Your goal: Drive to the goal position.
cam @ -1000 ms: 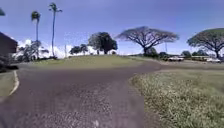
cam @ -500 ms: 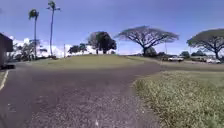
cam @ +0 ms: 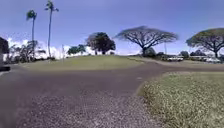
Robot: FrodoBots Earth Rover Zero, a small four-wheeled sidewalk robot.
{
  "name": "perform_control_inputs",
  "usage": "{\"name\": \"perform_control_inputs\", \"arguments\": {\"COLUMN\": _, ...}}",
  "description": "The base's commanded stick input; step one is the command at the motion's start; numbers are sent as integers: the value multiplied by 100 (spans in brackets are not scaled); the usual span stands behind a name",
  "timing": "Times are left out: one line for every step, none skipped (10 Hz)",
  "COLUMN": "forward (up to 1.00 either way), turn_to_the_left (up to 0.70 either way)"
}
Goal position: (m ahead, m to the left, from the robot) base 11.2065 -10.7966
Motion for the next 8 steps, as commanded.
{"name": "perform_control_inputs", "arguments": {"forward": 100, "turn_to_the_left": 0}}
{"name": "perform_control_inputs", "arguments": {"forward": 100, "turn_to_the_left": 0}}
{"name": "perform_control_inputs", "arguments": {"forward": 100, "turn_to_the_left": 0}}
{"name": "perform_control_inputs", "arguments": {"forward": 100, "turn_to_the_left": 0}}
{"name": "perform_control_inputs", "arguments": {"forward": 100, "turn_to_the_left": -2}}
{"name": "perform_control_inputs", "arguments": {"forward": 100, "turn_to_the_left": -4}}
{"name": "perform_control_inputs", "arguments": {"forward": 100, "turn_to_the_left": -3}}
{"name": "perform_control_inputs", "arguments": {"forward": 100, "turn_to_the_left": -5}}
